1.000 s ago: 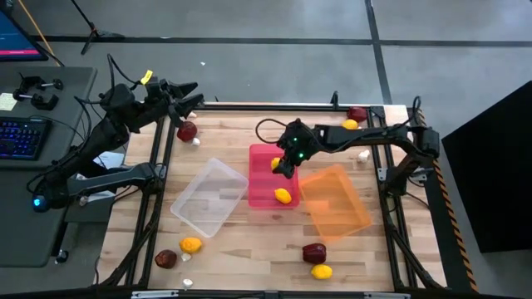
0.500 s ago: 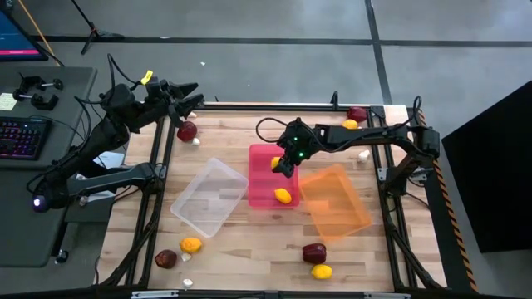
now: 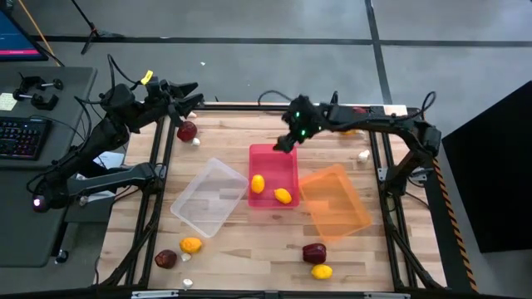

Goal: Sort produce into baskets
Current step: Put the yellow lemon into the red bin

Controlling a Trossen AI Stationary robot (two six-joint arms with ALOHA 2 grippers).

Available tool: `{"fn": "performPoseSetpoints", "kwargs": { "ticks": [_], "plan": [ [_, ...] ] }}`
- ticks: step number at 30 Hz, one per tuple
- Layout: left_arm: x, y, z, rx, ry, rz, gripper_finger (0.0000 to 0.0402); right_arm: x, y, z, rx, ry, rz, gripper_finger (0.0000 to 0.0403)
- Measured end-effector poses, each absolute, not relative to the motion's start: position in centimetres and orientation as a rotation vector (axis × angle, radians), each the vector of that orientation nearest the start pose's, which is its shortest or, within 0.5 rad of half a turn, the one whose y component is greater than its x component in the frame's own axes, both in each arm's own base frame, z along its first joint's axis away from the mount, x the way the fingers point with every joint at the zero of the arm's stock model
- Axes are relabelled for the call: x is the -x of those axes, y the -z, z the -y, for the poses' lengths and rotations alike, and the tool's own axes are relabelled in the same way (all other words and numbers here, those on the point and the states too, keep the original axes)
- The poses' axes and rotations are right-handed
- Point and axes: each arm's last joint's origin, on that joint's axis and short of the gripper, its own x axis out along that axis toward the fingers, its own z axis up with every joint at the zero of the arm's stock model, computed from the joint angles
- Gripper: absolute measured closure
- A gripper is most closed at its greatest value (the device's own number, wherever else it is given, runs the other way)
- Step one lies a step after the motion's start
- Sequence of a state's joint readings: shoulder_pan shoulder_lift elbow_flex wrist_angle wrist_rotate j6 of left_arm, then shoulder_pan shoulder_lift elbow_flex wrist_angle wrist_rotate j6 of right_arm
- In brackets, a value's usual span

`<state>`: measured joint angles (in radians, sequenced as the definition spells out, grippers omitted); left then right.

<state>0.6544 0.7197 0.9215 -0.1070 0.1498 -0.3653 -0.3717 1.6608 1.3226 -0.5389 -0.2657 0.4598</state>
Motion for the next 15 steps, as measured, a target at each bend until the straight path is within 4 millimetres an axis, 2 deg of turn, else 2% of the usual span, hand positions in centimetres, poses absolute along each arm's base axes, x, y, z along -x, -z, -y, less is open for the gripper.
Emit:
{"fn": "performPoseSetpoints", "kwargs": {
  "ticks": [4, 7, 11, 15],
  "plan": [
    [-11.8, -39.5, -8.5, 0.320, -0.485, 0.180, 0.0104, -32.1, -28.5, 14.4, -0.610, 0.441, -0.866, 0.0009],
    [-11.8, -39.5, -8.5, 0.320, -0.484, 0.180, 0.0104, -30.9, -28.4, 15.6, -0.544, 0.567, -0.927, 0.0010],
    [-11.8, -39.5, -8.5, 0.320, -0.485, 0.180, 0.0104, -29.1, -26.5, 16.8, -0.535, 0.641, -1.040, 0.0011],
    [-11.8, -39.5, -8.5, 0.319, -0.488, 0.182, 0.0104, -26.4, -24.0, 17.5, -0.626, 0.724, -1.085, 0.0011]
  ]
}}
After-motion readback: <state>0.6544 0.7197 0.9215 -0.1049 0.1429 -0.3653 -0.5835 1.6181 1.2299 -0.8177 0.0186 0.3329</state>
